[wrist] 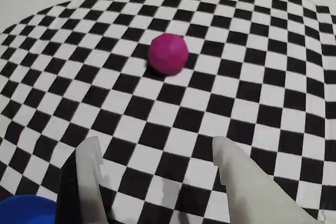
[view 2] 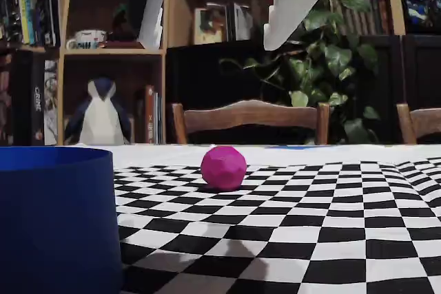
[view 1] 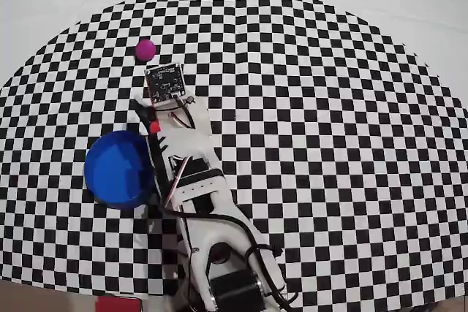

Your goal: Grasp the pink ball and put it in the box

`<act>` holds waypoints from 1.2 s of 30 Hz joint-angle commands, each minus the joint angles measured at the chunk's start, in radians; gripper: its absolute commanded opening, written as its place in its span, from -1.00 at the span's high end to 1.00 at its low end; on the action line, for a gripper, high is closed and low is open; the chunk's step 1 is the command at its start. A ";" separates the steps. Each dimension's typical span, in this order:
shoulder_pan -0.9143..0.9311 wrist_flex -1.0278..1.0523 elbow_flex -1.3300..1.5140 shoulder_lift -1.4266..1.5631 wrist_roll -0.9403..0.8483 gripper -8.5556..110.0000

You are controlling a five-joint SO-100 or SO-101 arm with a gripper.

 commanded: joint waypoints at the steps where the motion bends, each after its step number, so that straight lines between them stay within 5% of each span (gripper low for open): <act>1: 0.005 -0.021 -0.077 -0.037 0.021 0.45; 36: 0.015 -0.049 -0.469 -0.555 0.031 0.45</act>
